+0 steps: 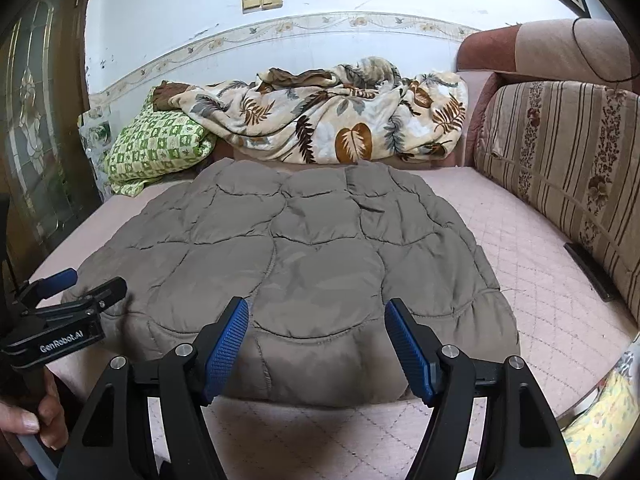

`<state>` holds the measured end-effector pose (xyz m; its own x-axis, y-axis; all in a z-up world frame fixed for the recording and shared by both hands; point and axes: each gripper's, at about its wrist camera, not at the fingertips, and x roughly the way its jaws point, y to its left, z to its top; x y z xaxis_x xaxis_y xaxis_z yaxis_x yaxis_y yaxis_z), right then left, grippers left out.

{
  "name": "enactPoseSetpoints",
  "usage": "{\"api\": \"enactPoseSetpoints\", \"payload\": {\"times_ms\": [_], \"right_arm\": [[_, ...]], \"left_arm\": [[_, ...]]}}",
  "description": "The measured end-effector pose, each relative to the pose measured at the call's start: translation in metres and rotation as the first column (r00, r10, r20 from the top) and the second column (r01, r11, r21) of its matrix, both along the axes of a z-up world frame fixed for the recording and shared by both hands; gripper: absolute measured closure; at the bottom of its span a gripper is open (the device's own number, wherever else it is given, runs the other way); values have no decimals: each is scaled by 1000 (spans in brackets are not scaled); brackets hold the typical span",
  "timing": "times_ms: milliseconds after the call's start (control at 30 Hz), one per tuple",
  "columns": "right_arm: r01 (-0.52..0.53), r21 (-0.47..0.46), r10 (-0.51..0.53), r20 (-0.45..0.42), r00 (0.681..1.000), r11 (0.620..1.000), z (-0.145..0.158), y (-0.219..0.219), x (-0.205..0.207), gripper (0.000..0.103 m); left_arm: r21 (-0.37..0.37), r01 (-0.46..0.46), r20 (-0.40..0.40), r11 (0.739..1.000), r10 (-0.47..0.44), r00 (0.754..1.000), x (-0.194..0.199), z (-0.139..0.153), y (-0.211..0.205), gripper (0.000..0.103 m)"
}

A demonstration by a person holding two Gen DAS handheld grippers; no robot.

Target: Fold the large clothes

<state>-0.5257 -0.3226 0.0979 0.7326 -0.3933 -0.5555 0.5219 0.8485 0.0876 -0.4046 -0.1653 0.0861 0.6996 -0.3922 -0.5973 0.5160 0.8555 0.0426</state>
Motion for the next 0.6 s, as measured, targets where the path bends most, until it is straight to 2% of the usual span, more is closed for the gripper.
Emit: {"api": "enactPoseSetpoints", "payload": {"times_ms": [167,367,467,600], "right_arm": [[28,-2,-28,7,1000,1000,2,-3,-5,25],[47,-51,-45,33,998,998,12,0,-18,20],[28,-74,-26,33,999,997,11,8,-26,19],[7,-54,-5,20,1000,998,6,11,-25,18]], "left_arm": [[-15,-33,4,999,33,999,-2,6,3,9],[-18,-75,86,997,76,993,-17,16,14,6],[-30,-42,105,999,45,993,-25,18,20,6],[-23,-43,133,999,45,990,-34,14,24,5]]}}
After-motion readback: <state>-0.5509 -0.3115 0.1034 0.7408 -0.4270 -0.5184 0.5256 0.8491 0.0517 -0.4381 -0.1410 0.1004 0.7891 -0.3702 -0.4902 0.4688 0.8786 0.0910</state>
